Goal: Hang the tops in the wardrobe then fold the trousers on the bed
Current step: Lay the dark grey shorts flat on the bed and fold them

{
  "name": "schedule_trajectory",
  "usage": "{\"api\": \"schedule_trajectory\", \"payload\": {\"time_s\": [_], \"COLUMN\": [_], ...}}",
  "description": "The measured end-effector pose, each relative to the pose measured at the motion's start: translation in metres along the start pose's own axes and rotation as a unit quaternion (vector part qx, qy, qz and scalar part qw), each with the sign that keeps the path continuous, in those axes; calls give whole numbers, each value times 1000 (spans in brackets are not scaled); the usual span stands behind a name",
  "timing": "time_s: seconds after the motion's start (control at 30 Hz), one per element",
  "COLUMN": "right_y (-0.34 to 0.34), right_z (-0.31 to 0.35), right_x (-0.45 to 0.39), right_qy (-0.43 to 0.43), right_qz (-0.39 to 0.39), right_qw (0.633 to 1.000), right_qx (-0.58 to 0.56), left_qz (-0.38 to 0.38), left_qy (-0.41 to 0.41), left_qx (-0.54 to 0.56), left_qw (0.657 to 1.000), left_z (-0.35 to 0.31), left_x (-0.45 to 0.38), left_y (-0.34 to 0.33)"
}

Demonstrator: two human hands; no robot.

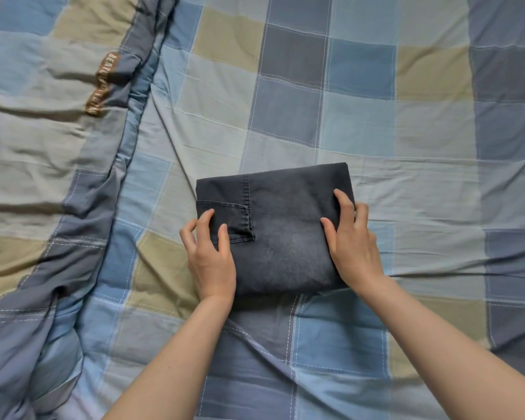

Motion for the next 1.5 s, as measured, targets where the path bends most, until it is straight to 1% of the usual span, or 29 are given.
{"api": "schedule_trajectory", "payload": {"time_s": [0.1,0.2,0.4,0.53,0.63,0.7,0.77,0.83,0.9,0.97,1.07,1.2,1.3,1.4,1.5], "right_y": [16,39,109,199,273,330,383,426,475,516,559,594,596,585,560], "right_z": [3,8,26,55,76,95,117,128,147,162,180,195,200,205,213], "right_x": [5,16,53,96,134,167,193,217,246,271,304,346,377,414,464], "right_qy": [15,34,54,81,101,115,131,142,148,153,150,118,78,24,-60], "right_qz": [-14,-22,-11,-30,-50,-63,-99,-115,-150,-189,-242,-292,-311,-341,-390], "right_qw": [997,993,992,989,987,986,982,979,973,966,954,943,938,928,906], "right_qx": [-73,-113,-111,-122,-111,-100,-92,-91,-88,-90,-93,-109,-130,-148,-153], "left_qz": [-9,-4,-6,-27,-20,-25,-38,-43,-56,-71,-76,-51,-26,17,101], "left_qy": [-17,-33,-44,-75,-79,-101,-124,-135,-165,-195,-238,-284,-310,-337,-377], "left_qx": [8,7,5,12,27,36,58,70,81,97,93,114,117,129,141], "left_qw": [1000,999,999,997,996,994,990,987,981,973,964,951,943,932,910], "left_z": [-9,-27,-80,-155,-218,-265,-312,-351,-397,-439,-485,-523,-531,-532,-524], "left_x": [0,5,34,65,91,112,128,141,159,171,182,195,201,211,223], "left_y": [7,20,60,112,158,193,227,255,290,321,357,389,400,404,406]}}
Point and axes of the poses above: each hand's wrist, its own x-axis away from the middle knuckle, its own y-axis out of the back of the hand, z = x × y, the point moved 3 cm from there along -x, towards the middle knuckle, and after that the axes turned 12 degrees about z, right-handed, at the moved point
